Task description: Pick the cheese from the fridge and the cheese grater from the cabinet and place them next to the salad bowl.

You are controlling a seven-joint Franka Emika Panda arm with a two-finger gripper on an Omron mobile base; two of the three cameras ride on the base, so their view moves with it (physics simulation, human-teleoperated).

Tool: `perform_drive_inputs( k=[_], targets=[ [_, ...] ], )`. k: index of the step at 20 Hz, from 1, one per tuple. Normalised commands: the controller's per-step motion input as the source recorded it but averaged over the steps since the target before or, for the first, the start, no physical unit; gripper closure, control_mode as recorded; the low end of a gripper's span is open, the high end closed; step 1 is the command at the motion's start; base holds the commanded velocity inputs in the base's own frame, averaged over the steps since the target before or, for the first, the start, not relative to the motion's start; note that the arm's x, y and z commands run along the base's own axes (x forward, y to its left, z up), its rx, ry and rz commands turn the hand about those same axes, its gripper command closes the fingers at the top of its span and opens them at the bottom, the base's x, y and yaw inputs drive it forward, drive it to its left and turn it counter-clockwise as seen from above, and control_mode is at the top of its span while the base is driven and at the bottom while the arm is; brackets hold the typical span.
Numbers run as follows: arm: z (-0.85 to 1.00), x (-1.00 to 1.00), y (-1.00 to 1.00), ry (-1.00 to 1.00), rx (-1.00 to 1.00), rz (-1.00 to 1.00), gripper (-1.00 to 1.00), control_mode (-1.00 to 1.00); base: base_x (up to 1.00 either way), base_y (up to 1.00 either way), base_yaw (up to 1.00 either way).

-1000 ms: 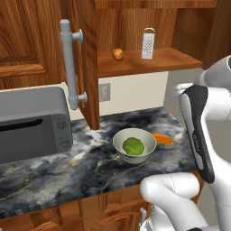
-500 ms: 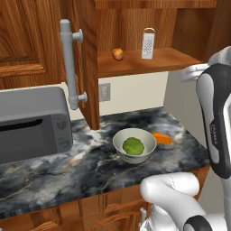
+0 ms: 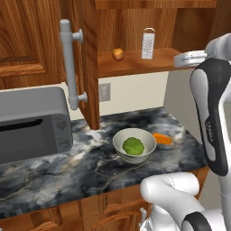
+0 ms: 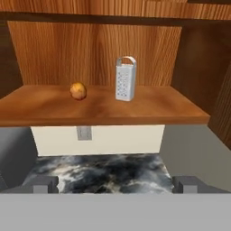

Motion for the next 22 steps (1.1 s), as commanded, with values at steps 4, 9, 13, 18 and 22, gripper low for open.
perform_drive_inputs(
  k=[4,9,13,18,22],
  targets=[
    [0.0,0.43,0.15,0.0,0.0,-0.05,-1.0,-1.0,0.0,0.0,0.0],
    [0.0,0.52,0.04,0.0,0.0,-0.03,-1.0,-1.0,0.0,0.0,0.0],
    [0.0,0.78,0.0,0.02,0.0,-0.01,-1.0,-1.0,0.0,0.0,0.0],
    [-0.01,0.77,0.0,0.04,0.0,-0.01,-1.0,-1.0,0.0,0.0,0.0],
    [-0.09,0.67,0.0,0.03,0.0,-0.01,-1.0,-1.0,0.0,0.0,0.0]
  ],
)
